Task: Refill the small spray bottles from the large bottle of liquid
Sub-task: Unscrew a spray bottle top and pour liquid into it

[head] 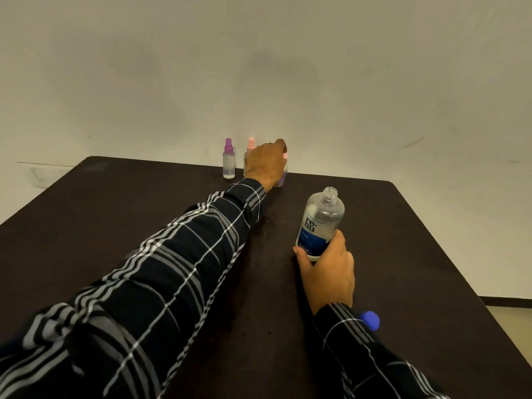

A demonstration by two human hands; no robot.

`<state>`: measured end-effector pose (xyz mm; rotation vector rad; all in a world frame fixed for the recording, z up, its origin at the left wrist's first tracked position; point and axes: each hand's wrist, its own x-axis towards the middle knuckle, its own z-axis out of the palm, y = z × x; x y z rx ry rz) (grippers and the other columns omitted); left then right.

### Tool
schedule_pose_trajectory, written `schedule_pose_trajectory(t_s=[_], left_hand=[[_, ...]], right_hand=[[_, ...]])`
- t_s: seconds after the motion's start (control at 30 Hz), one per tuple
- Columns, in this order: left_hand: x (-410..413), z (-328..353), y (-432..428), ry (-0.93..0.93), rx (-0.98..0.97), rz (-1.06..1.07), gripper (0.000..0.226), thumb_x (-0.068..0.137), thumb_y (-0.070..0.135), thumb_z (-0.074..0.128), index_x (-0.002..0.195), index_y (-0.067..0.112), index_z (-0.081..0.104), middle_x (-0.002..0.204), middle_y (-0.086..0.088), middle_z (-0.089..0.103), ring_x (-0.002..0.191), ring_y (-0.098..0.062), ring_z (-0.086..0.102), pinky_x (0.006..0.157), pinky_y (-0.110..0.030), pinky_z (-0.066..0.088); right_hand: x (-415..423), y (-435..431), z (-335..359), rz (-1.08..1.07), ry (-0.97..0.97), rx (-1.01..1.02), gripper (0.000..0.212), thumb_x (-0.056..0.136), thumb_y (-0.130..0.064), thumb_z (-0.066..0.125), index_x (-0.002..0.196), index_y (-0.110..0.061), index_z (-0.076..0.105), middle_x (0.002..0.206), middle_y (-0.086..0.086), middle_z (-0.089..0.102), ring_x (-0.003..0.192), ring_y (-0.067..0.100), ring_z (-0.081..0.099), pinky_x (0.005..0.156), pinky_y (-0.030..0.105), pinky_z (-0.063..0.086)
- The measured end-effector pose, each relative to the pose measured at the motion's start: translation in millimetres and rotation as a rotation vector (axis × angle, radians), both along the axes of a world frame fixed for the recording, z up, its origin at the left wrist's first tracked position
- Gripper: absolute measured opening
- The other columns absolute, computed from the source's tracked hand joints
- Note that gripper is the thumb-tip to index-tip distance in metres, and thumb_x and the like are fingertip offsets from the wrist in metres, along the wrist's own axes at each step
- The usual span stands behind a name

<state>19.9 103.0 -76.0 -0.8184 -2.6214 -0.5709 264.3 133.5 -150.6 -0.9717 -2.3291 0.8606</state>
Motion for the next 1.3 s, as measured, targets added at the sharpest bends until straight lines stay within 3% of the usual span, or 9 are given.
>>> schedule_pose_trajectory(t_s=[0.17, 0.33, 0.67, 0.8, 1.07, 1.23, 1.3], left_hand=[[15.4, 7.8, -16.2, -0.029, -0.072, -0.059, 0.033, 0.104, 0.029, 0.054, 0.135, 0.020, 0.062, 0.126, -0.007, 0.068, 0.114, -0.027, 0.064, 0.093, -0.039, 0.051], [61.0, 13.7, -59.0, -0.080, -0.056, -0.075, 0.031, 0.105, 0.036, 0.048, 0.127, 0.026, 0.067, 0.120, -0.004, 0.068, 0.110, -0.026, 0.065, 0.090, -0.040, 0.052], [177.6, 8.1, -181.3, -0.209, 0.027, -0.023, 0.030, 0.101, 0.045, 0.053, 0.128, 0.038, 0.064, 0.121, 0.008, 0.066, 0.111, -0.016, 0.063, 0.093, -0.044, 0.056], [218.9, 8.6, -224.0, -0.183, 0.062, 0.007, 0.031, 0.103, 0.042, 0.052, 0.131, 0.037, 0.062, 0.117, 0.010, 0.064, 0.107, -0.012, 0.062, 0.090, -0.039, 0.055], [260.4, -16.9, -268.0, -0.171, 0.139, 0.001, 0.034, 0.103, 0.034, 0.052, 0.137, 0.033, 0.058, 0.122, 0.009, 0.062, 0.108, -0.007, 0.059, 0.092, -0.033, 0.054], [277.7, -28.5, -267.0, -0.191, 0.219, -0.044, 0.040, 0.096, 0.040, 0.063, 0.135, 0.039, 0.053, 0.121, 0.014, 0.058, 0.106, -0.003, 0.056, 0.090, -0.033, 0.055], [282.8, -34.0, -265.2, -0.258, 0.229, -0.039, 0.049, 0.091, 0.038, 0.072, 0.133, 0.044, 0.048, 0.125, 0.012, 0.059, 0.110, -0.008, 0.059, 0.093, -0.035, 0.055]], right_hand=[[0.7, -0.3, 2.3, -0.009, -0.007, -0.014, 0.081, 0.080, -0.050, 0.076, 0.143, -0.022, 0.033, 0.130, -0.001, 0.054, 0.123, 0.019, 0.050, 0.095, 0.042, 0.053], [4.2, -3.0, 5.2, -0.019, 0.020, -0.006, 0.076, 0.078, -0.048, 0.078, 0.138, -0.021, 0.039, 0.123, 0.001, 0.058, 0.118, 0.023, 0.054, 0.091, 0.045, 0.054], [28.7, -10.8, 13.5, 0.196, 0.013, -0.107, 0.073, 0.071, -0.041, 0.086, 0.130, -0.021, 0.047, 0.125, 0.002, 0.062, 0.123, 0.026, 0.054, 0.100, 0.042, 0.051], [49.5, -27.7, 14.4, 0.310, -0.017, -0.157, 0.074, 0.070, -0.040, 0.088, 0.129, -0.023, 0.047, 0.127, 0.000, 0.062, 0.118, 0.022, 0.060, 0.100, 0.043, 0.052], [82.7, -53.7, 17.1, 0.460, -0.048, -0.160, 0.075, 0.072, -0.036, 0.087, 0.132, -0.018, 0.046, 0.130, 0.002, 0.062, 0.119, 0.021, 0.060, 0.098, 0.032, 0.049], [93.9, -54.1, 22.6, 0.534, -0.118, -0.195, 0.088, 0.071, -0.031, 0.089, 0.140, -0.017, 0.037, 0.141, 0.002, 0.049, 0.128, 0.019, 0.051, 0.105, 0.033, 0.045], [107.7, -60.6, 26.4, 0.463, -0.052, -0.106, 0.084, 0.073, -0.031, 0.086, 0.138, -0.017, 0.034, 0.138, 0.001, 0.039, 0.122, 0.015, 0.049, 0.102, 0.031, 0.046]])
